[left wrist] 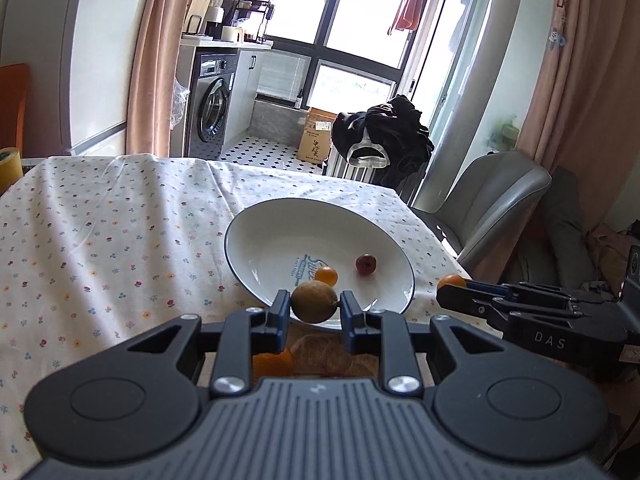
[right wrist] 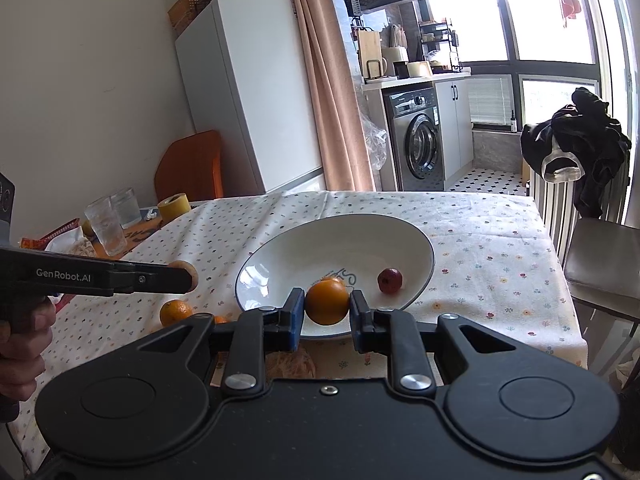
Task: Organize fruits
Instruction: 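Carry the orange and kiwi into the white bowl and open both tools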
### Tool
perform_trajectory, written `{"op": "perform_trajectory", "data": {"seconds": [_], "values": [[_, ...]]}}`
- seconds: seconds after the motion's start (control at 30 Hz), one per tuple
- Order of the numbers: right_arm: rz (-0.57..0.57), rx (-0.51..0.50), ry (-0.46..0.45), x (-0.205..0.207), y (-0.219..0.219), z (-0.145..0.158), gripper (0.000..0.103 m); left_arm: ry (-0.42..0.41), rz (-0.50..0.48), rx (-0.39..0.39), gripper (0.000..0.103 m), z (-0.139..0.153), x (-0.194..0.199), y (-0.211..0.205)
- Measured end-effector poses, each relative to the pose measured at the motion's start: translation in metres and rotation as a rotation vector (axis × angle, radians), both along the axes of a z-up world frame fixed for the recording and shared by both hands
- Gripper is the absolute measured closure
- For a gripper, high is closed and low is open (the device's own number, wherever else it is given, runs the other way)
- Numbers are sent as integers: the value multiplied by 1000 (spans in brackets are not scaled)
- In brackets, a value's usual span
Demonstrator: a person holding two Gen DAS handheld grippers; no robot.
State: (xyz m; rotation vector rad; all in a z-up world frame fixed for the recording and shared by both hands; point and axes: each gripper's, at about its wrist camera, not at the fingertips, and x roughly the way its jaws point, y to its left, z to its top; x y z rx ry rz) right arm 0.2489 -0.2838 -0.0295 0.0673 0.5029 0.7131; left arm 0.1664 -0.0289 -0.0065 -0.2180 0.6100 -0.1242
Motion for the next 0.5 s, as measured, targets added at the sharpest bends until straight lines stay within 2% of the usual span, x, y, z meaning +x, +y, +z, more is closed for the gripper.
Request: {"op": "perform_trajectory", "data": {"seconds": [0.5], "values": [[-10, -7, 54, 31, 16, -10, 81, 55, -29, -9, 78, -15, 52, -3]]}}
